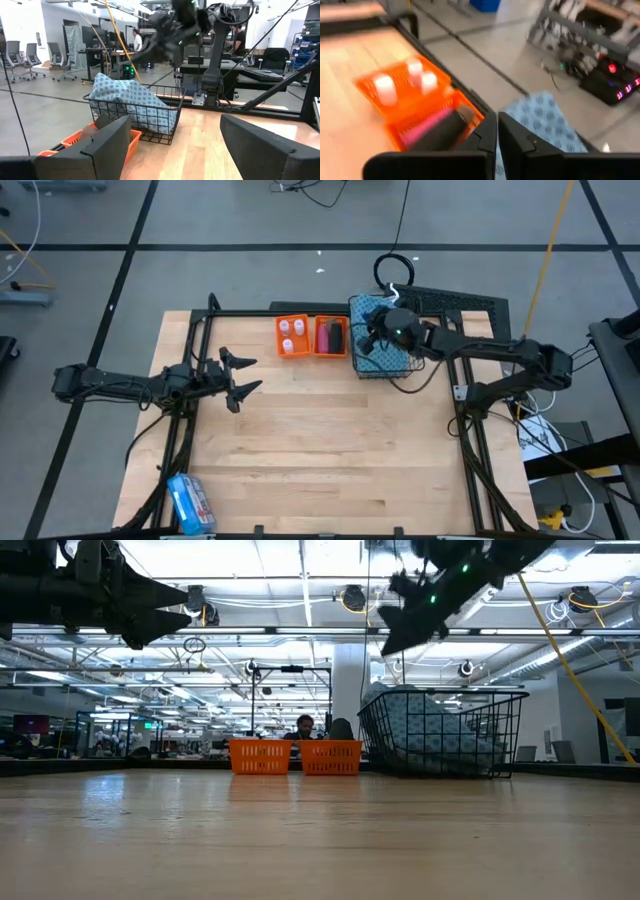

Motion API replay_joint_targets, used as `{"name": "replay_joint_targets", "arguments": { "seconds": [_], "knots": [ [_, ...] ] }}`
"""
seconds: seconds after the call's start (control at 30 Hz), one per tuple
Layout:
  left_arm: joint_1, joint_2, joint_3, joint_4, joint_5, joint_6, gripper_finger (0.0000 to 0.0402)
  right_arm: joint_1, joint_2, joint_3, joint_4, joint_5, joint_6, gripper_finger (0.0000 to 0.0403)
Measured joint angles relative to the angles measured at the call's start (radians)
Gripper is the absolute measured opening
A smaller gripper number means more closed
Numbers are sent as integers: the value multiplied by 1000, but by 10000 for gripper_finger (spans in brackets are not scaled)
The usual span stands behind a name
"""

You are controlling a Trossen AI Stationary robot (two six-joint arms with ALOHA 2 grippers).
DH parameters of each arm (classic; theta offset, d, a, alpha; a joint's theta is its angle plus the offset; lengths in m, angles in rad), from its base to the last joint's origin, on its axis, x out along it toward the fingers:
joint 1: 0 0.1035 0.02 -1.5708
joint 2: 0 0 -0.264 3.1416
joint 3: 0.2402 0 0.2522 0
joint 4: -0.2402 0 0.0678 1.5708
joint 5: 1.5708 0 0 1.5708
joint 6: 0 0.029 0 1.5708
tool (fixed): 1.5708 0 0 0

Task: Pick & Place Medicine items
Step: Put the blue patient gown into the black basket

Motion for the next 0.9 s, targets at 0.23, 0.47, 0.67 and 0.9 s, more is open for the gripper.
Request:
{"name": "replay_joint_targets", "arguments": {
  "seconds": [0.23,0.47,0.67,0.9],
  "knots": [
    [0,0,0,0,0,0,310,-105,194,-3,-30,-16,21,7],
    [0,0,0,0,0,0,310,-172,389,-2,-52,-166,98,2],
    [0,0,0,0,0,0,310,-170,426,-3,-62,-196,104,3],
    [0,0,0,0,0,0,310,-170,325,-4,-72,-198,88,2]
  ]
}}
